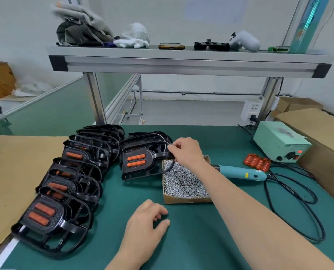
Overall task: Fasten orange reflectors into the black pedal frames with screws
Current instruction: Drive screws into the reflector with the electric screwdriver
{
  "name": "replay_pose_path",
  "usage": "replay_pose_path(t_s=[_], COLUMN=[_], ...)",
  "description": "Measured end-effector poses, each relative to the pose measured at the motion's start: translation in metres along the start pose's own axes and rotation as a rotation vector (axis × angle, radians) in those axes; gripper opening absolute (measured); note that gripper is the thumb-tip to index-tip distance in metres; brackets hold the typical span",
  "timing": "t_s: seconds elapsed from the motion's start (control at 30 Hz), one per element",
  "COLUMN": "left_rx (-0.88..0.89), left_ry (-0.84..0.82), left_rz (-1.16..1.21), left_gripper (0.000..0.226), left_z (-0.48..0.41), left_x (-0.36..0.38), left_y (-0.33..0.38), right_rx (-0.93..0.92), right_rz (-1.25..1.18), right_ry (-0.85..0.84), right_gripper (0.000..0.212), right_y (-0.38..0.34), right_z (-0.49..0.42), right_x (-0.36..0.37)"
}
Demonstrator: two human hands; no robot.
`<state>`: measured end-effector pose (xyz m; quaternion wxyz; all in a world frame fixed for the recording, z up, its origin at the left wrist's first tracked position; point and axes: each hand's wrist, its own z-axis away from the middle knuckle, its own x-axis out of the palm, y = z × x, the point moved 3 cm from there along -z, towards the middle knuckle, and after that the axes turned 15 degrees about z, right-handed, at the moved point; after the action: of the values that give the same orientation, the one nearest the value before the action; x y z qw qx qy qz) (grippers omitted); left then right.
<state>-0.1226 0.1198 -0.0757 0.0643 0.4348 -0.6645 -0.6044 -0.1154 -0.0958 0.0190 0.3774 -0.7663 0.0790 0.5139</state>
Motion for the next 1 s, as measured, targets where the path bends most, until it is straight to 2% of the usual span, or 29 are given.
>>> replay_pose_path(t_s=[0.3, 0.53, 0.77, 1.0], left_rx=[0.000, 0.006, 0.020, 0.025], left_ry=[0.007, 0.011, 0.015, 0.011], left_rz=[0.014, 0.019, 0.013, -0.008], left_gripper=[0.018, 0.018, 0.016, 0.013], left_z=[-0.001, -0.001, -0.003, -0.002], left_x=[0.000, 0.000, -0.001, 0.001], left_y=[-0.002, -0.003, -0.002, -0.003], right_rx=[0.018, 0.043, 0.051, 0.005], right_rz=[0.085, 0.055, 0.067, 0.086], right_ry=[-0.021, -0.017, -0.009, -0.002], right_gripper=[0.036, 0.039, 0.034, 0.015], right_y=[-0.002, -0.003, -0.007, -0.014], right_z=[-0.015, -0.020, -0.024, -0.019], right_x=[0.023, 0.034, 0.037, 0.051])
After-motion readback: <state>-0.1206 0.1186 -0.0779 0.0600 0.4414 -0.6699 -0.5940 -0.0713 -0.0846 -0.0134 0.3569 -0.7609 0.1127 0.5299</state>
